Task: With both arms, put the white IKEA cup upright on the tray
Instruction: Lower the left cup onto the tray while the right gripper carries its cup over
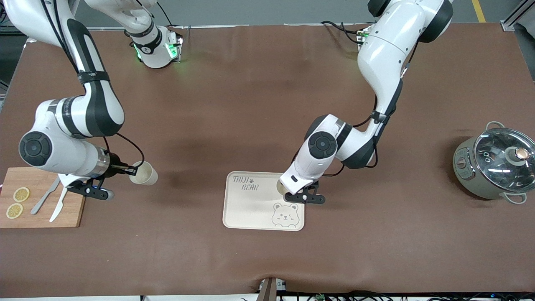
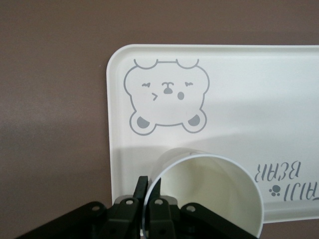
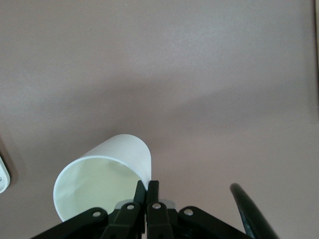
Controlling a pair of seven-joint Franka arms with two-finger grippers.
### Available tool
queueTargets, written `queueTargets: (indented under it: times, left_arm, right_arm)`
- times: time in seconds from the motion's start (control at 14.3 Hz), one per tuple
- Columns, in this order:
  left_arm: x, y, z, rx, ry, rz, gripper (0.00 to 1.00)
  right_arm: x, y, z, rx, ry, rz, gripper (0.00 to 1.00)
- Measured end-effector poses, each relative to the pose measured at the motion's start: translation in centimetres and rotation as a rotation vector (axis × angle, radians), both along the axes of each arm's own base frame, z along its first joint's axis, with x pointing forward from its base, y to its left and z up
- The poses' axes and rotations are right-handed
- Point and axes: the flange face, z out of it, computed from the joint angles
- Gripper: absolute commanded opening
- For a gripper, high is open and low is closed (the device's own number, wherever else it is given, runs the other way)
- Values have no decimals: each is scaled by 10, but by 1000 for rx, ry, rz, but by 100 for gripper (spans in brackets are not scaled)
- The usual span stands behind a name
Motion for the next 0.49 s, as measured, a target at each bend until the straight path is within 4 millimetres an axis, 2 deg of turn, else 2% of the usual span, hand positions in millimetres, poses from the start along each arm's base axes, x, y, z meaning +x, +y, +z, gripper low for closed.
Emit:
queueTargets:
  times: [0.28, 0.49]
  left_arm:
    - [2, -4, -11, -19, -22, 0, 0]
    - [1, -8, -19, -33, -36, 1, 0]
  right_arm:
    - [3, 20, 0, -2, -3, -63, 0]
    - [6, 43, -4, 12, 4, -112, 0]
